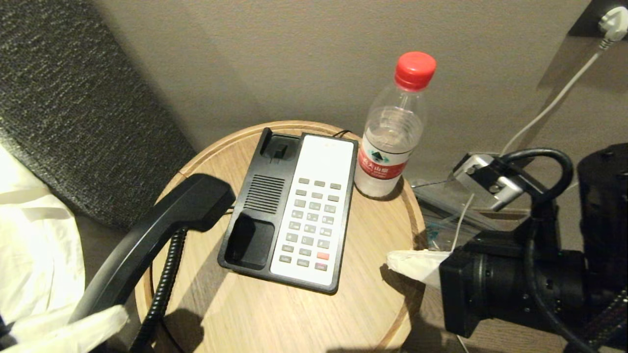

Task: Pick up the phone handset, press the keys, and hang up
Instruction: Put the handset back

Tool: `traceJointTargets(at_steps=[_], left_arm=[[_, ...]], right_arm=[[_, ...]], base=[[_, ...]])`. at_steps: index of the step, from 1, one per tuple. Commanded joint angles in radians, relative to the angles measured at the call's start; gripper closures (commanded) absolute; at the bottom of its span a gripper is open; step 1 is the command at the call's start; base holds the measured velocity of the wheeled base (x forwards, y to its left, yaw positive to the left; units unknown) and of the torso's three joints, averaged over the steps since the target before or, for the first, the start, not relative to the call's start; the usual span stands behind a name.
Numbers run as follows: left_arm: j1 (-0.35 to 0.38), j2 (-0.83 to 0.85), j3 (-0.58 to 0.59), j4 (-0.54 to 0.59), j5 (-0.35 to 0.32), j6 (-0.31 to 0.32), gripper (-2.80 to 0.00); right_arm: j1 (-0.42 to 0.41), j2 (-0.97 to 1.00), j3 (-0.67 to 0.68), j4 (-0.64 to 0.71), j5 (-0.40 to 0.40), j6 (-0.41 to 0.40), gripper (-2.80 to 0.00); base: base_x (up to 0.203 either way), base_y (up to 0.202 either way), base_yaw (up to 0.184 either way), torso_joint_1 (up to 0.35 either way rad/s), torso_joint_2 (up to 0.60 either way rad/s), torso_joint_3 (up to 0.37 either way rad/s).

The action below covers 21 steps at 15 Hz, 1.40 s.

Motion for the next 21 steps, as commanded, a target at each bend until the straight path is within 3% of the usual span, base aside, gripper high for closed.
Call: traceJointTargets(at_steps=[1, 4, 7, 16, 18, 21], left_arm=[[-0.001, 0.258, -0.159, -0.003, 0.063, 0.074, 0.00], [-0.004, 0.457, -0.360, -0.004, 0.166, 0.164, 0.00], [-0.012, 0.552, -0.445, -0.006, 0.262, 0.231, 0.00], [-0.040, 0.565, -0.477, -0.007, 0.292, 0.279, 0.00], [-0.059, 0.563, -0.482, -0.003, 0.360, 0.281, 0.00], [-0.097, 0.560, -0.469, -0.006, 0.374, 0.274, 0.00]], right_arm=[[-0.015, -0.074, 0.027, 0.002, -0.002, 0.001, 0.00], [-0.028, -0.099, 0.032, 0.004, -0.002, 0.001, 0.00], [-0.049, -0.146, 0.051, 0.036, -0.017, 0.001, 0.00], [-0.094, -0.192, 0.136, 0.039, -0.018, 0.000, 0.00], [-0.095, -0.192, 0.140, 0.039, -0.018, 0.000, 0.00], [-0.102, -0.192, 0.158, 0.039, -0.018, -0.001, 0.00]], base=[[0.000, 0.000, 0.000, 0.000, 0.00, 0.000], [0.000, 0.000, 0.000, 0.000, 0.00, 0.000], [0.000, 0.000, 0.000, 0.000, 0.00, 0.000], [0.000, 0.000, 0.000, 0.000, 0.00, 0.000], [0.000, 0.000, 0.000, 0.000, 0.00, 0.000], [0.000, 0.000, 0.000, 0.000, 0.00, 0.000]])
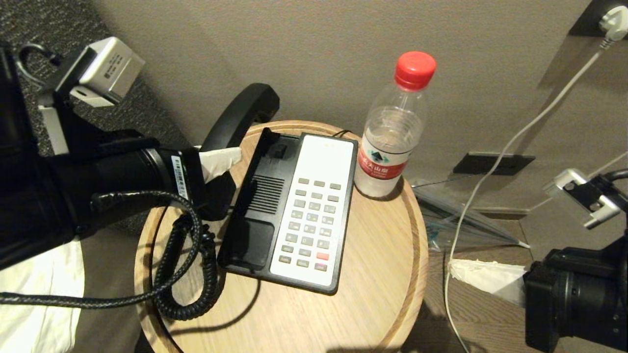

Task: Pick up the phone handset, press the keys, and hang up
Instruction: Put the handset back

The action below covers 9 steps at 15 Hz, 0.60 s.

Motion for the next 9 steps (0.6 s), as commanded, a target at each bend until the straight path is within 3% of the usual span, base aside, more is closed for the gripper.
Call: traceJointTargets(at_steps=[1, 9], left_arm=[[-0.029, -0.008, 0.018, -0.003, 0.001, -0.013, 0.00], [-0.056, -0.063, 0.111, 0.004, 0.012, -0.009, 0.00]], right_arm=[[-0.007, 0.000, 0.008, 0.000, -0.001, 0.002, 0.00], [-0.018, -0.008, 0.035, 0.000, 0.004, 0.002, 0.00]], base=[[0.000, 0.000, 0.000, 0.000, 0.00, 0.000], [0.000, 0.000, 0.000, 0.000, 0.00, 0.000]])
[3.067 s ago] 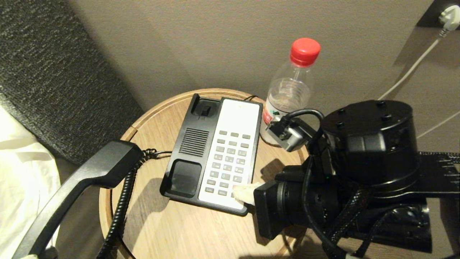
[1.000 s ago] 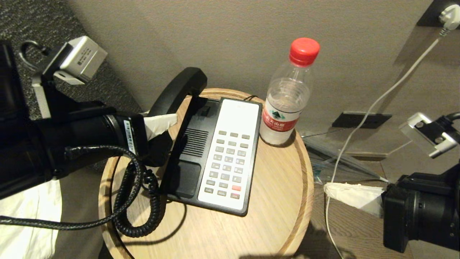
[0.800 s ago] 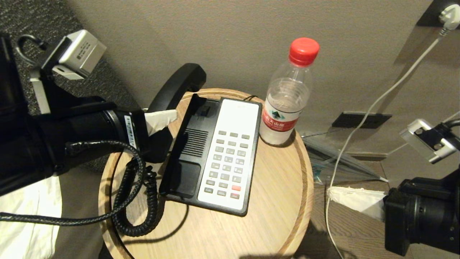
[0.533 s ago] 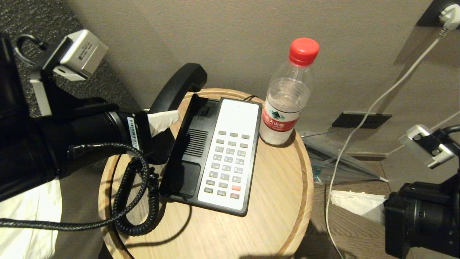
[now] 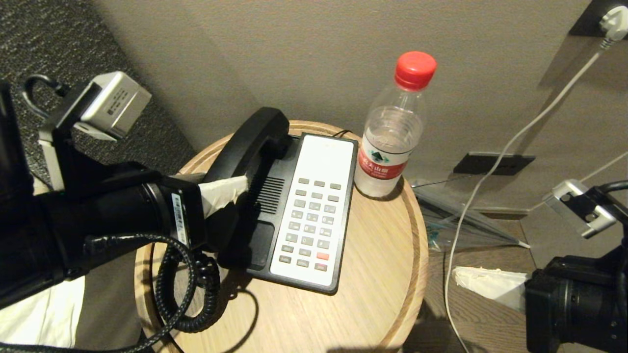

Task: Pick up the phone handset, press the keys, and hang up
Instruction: Put the handset back

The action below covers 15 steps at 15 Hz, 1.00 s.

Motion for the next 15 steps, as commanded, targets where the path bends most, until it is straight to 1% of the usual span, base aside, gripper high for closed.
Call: traceJointTargets(at_steps=[1, 2, 5, 8, 15], left_arm=[[0.000, -0.024, 0.036, -0.003, 0.003, 0.000, 0.00], [0.000, -0.025, 0.052, -0.008, -0.001, 0.000, 0.00], [-0.002, -0.025, 0.052, -0.011, -0.005, -0.005, 0.00], [-0.022, -0.025, 0.026, -0.015, -0.021, -0.026, 0.00], [-0.028, 0.006, 0.009, -0.013, -0.025, -0.017, 0.00]], right_arm=[[-0.001, -0.001, 0.002, -0.002, 0.000, 0.002, 0.00], [-0.001, -0.001, 0.002, -0.002, -0.002, 0.002, 0.00], [-0.001, 0.001, 0.001, -0.002, -0.002, 0.002, 0.00], [-0.002, -0.001, 0.002, 0.003, -0.002, 0.002, 0.00], [-0.013, -0.007, 0.009, 0.003, 0.000, 0.001, 0.00]], base=[[0.000, 0.000, 0.000, 0.000, 0.00, 0.000], [0.000, 0.000, 0.000, 0.000, 0.00, 0.000], [0.000, 0.000, 0.000, 0.000, 0.00, 0.000], [0.000, 0.000, 0.000, 0.000, 0.00, 0.000], [0.000, 0.000, 0.000, 0.000, 0.00, 0.000]])
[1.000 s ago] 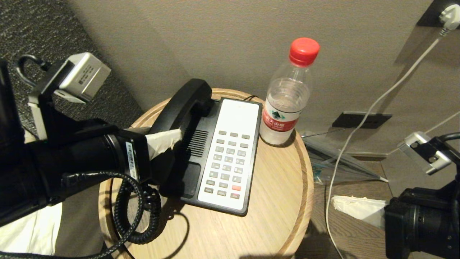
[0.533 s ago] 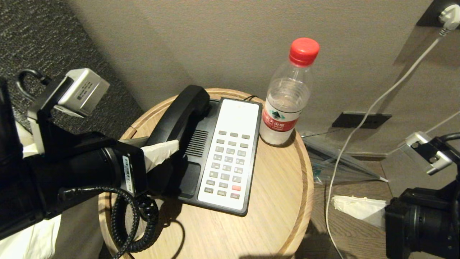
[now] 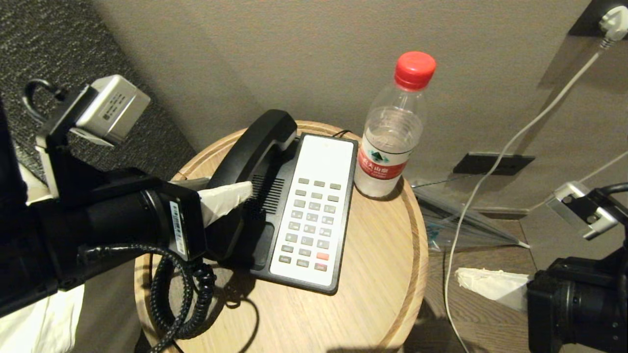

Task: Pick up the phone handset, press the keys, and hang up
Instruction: Put the handset back

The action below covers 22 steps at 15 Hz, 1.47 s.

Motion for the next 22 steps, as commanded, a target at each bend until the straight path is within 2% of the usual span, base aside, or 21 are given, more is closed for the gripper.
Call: traceJointTargets(at_steps=[1, 10, 17, 22], left_arm=[[-0.002, 0.018, 0.001, -0.002, 0.001, -0.001, 0.00], [-0.005, 0.057, 0.009, -0.002, 0.001, 0.001, 0.00], [-0.001, 0.075, -0.004, -0.005, 0.048, 0.000, 0.00], [-0.002, 0.083, 0.000, -0.003, 0.049, -0.001, 0.00]], right_arm=[[-0.005, 0.000, 0.000, -0.002, 0.001, 0.002, 0.00], [-0.013, -0.002, 0.003, -0.001, 0.005, 0.002, 0.00], [-0.013, -0.021, 0.040, -0.002, 0.006, 0.002, 0.00], [-0.013, -0.021, 0.040, 0.000, 0.006, 0.002, 0.00]], base=[[0.000, 0.000, 0.000, 0.000, 0.00, 0.000], [0.000, 0.000, 0.000, 0.000, 0.00, 0.000], [0.000, 0.000, 0.000, 0.000, 0.00, 0.000], [0.000, 0.000, 0.000, 0.000, 0.00, 0.000]])
